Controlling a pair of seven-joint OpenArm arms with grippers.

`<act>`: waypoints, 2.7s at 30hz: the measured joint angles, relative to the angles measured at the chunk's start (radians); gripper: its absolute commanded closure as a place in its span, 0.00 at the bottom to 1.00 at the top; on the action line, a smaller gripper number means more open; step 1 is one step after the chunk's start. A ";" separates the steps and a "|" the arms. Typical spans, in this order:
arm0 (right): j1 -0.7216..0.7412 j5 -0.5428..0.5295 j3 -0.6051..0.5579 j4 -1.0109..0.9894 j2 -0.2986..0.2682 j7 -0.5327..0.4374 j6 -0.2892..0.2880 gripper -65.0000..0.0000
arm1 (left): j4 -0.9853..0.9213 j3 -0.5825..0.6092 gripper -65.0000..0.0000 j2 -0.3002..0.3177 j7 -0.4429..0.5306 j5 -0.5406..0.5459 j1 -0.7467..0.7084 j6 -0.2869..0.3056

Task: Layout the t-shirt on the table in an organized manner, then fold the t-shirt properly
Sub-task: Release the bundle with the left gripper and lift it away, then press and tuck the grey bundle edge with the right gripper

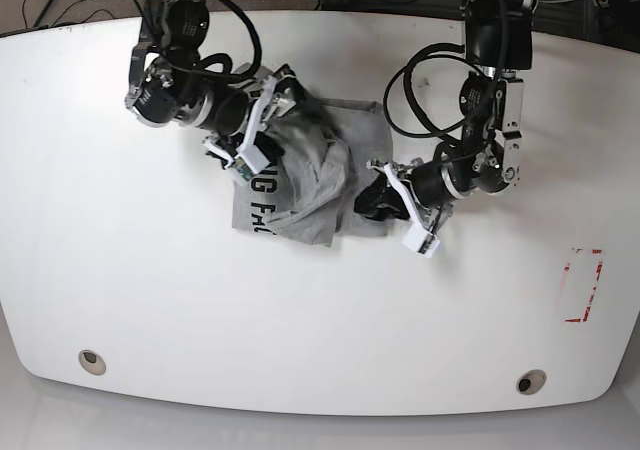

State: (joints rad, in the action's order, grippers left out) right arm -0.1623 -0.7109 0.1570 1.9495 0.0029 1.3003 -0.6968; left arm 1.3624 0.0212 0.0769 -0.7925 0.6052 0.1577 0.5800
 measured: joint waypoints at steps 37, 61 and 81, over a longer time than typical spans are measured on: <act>0.195 0.009 0.033 -0.148 -0.053 0.001 0.000 0.17 | 0.173 -0.382 0.81 0.283 -0.004 0.010 -0.128 0.000; 0.290 0.007 0.048 -0.292 -0.006 -0.037 0.000 0.17 | 0.173 -0.387 0.81 0.250 0.000 0.014 -0.188 0.000; 0.414 0.014 -0.068 -0.406 0.150 -0.040 0.001 0.17 | 0.173 -0.387 0.81 0.254 0.000 0.013 -0.188 -0.001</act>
State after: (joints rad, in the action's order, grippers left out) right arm 0.2512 -0.6964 0.0895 1.5433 0.1528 1.2598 -0.6960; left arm 1.5356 -0.3656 0.3305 -0.7929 0.6186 -0.0303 0.5793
